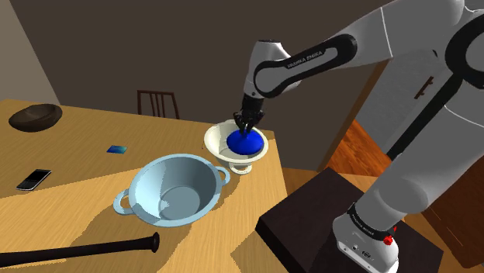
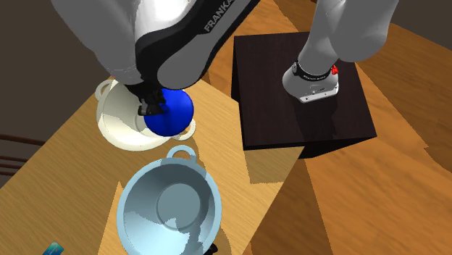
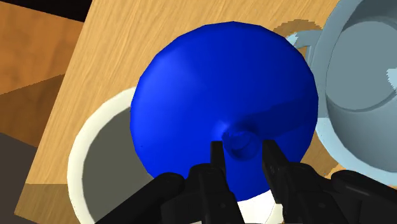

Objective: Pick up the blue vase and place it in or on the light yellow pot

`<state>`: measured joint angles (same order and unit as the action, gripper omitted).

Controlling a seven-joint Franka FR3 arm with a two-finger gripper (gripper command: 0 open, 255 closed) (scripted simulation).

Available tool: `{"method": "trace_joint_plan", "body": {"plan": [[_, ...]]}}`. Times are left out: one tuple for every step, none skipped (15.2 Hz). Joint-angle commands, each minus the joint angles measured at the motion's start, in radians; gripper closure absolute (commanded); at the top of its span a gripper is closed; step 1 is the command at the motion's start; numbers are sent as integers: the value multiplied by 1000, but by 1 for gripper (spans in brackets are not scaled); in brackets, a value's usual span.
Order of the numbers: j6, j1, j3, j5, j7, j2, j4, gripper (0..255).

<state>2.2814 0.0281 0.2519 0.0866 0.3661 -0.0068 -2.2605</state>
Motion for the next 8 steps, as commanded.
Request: {"method": "trace_joint_plan", "body": {"plan": [[-28, -18, -18, -16, -25, 48, 73, 255], [-42, -26, -26, -23, -37, 72, 109, 255], [-56, -34, -34, -29, -49, 95, 146, 255], [-71, -41, -41, -34, -60, 120, 184, 255], [-87, -48, -48, -40, -71, 145, 224, 255], [-103, -55, -55, -45, -81, 170, 264, 255], [-120, -62, -61, -50, -92, 196, 306, 255], [-138, -68, -68, -54, -102, 223, 350, 255]]}}
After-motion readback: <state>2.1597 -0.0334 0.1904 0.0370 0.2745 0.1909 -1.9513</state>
